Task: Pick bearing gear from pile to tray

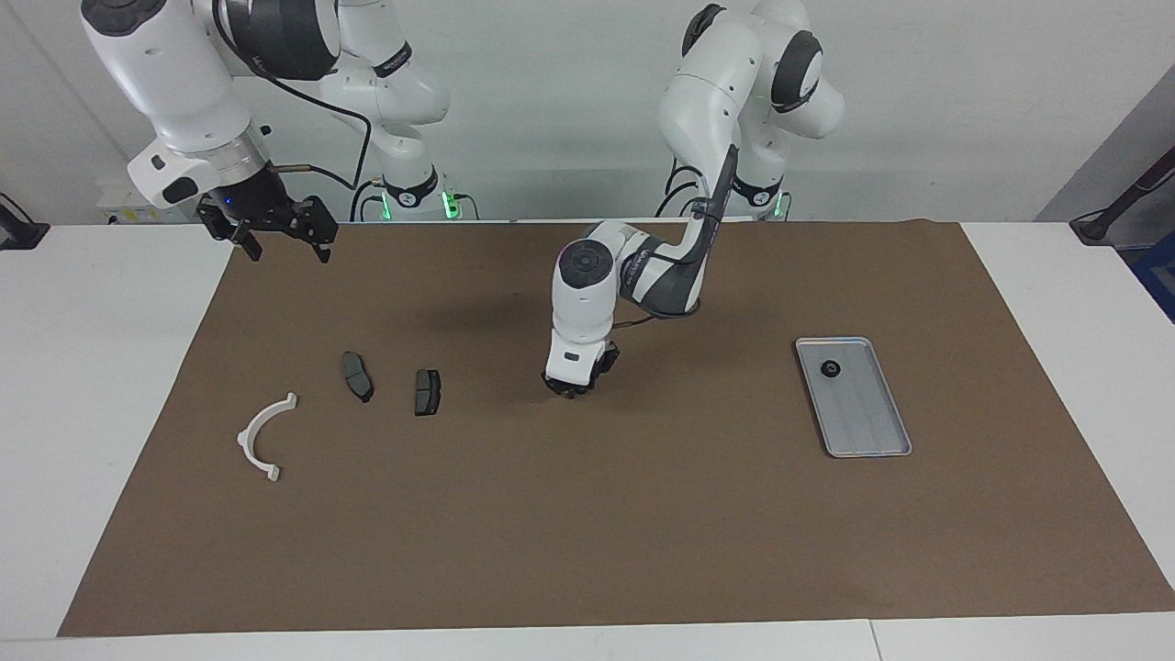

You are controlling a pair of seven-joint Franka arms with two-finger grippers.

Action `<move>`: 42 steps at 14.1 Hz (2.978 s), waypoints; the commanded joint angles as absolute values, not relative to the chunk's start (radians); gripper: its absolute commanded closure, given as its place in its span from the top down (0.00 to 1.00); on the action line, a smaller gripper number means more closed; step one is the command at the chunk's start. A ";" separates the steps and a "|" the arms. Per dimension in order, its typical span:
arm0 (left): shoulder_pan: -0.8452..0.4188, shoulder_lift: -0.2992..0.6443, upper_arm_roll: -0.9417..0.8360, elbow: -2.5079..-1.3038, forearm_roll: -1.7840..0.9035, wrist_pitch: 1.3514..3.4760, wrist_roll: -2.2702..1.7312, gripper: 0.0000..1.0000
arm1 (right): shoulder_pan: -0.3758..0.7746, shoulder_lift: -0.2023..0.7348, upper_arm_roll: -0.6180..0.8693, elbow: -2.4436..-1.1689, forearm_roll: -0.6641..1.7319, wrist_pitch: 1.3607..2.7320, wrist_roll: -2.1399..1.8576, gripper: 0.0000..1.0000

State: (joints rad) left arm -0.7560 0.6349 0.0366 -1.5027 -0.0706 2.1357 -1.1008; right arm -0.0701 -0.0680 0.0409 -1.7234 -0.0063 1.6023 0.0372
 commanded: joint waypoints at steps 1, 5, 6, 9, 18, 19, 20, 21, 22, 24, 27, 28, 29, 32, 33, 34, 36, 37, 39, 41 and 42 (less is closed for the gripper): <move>-0.769 0.629 0.060 -1.546 -0.066 2.174 -1.111 0.28 | -0.084 -0.086 0.049 -1.744 0.015 1.611 0.060 1.00; -0.764 0.629 0.061 -1.545 -0.066 2.166 -1.111 0.01 | -0.084 -0.086 0.049 -1.746 0.015 1.615 0.057 1.00; -0.764 0.629 0.061 -1.545 -0.066 2.163 -1.111 0.00 | -0.086 -0.086 0.049 -1.746 0.015 1.617 0.055 1.00; -0.762 0.623 0.063 -1.534 -0.064 2.128 -1.112 0.00 | -0.090 -0.086 0.049 -1.744 0.015 1.620 0.020 1.00; -0.579 0.456 0.078 -1.580 -0.057 1.988 -0.892 0.00 | -0.098 -0.086 0.049 -1.746 0.015 1.620 -0.045 1.00; -0.536 0.453 0.078 -1.580 -0.057 1.987 -0.817 0.00 | -0.098 -0.086 0.049 -1.746 0.015 1.620 -0.043 1.00; -0.482 0.451 0.078 -1.580 -0.057 1.985 -0.730 0.00 | -0.098 -0.086 0.049 -1.746 0.015 1.620 -0.041 1.00; -0.425 0.448 0.078 -1.578 -0.057 1.985 -0.624 0.00 | -0.098 -0.086 0.049 -1.746 0.015 1.620 -0.041 1.00; -0.372 0.446 0.078 -1.578 -0.057 1.986 -0.529 0.00 | -0.098 -0.086 0.049 -1.746 0.015 1.621 -0.043 1.00; -0.281 0.446 0.078 -1.583 -0.057 1.991 -0.346 0.00 | -0.100 -0.086 0.049 -1.746 0.015 1.621 -0.041 1.00; -0.186 0.436 0.080 -1.624 -0.057 2.008 -0.142 0.00 | -0.100 -0.084 0.049 -1.746 0.015 1.620 -0.037 1.00; -0.157 0.428 0.080 -1.643 -0.057 2.028 -0.093 0.00 | -0.101 -0.086 0.049 -1.744 0.015 1.618 -0.035 1.00; -0.144 0.419 0.078 -1.675 -0.057 2.052 -0.077 0.00 | -0.100 -0.084 0.049 -1.744 0.015 1.615 -0.031 1.00; -0.137 0.376 0.080 -1.823 -0.057 2.175 -0.072 0.00 | -0.098 -0.086 0.049 -1.744 0.015 1.617 -0.025 1.00; -0.106 0.365 0.080 -1.862 -0.057 2.218 -0.060 0.00 | -0.098 -0.086 0.049 -1.744 0.015 1.618 -0.025 1.00; -0.082 0.362 0.080 -1.873 -0.057 2.235 -0.046 0.00 | -0.098 -0.086 0.049 -1.744 0.015 1.618 -0.025 1.00; -0.069 0.362 0.080 -1.875 -0.057 2.235 -0.041 0.00 | -0.098 -0.084 0.049 -1.746 0.015 1.620 -0.025 1.00; -0.066 0.362 0.080 -1.875 -0.057 2.237 -0.034 0.00 | -0.098 -0.086 0.049 -1.744 0.015 1.620 -0.025 1.00; -0.057 0.361 0.080 -1.885 -0.057 2.244 -0.020 0.00 | -0.098 -0.084 0.049 -1.744 0.015 1.620 -0.025 1.00; -0.057 0.359 0.080 -1.914 -0.057 2.281 -0.020 0.00 | -0.098 -0.084 0.049 -1.744 0.015 1.621 -0.025 1.00; -0.057 0.356 0.080 -1.931 -0.057 2.298 -0.020 0.00 | -0.098 -0.084 0.049 -1.746 0.015 1.621 -0.025 1.00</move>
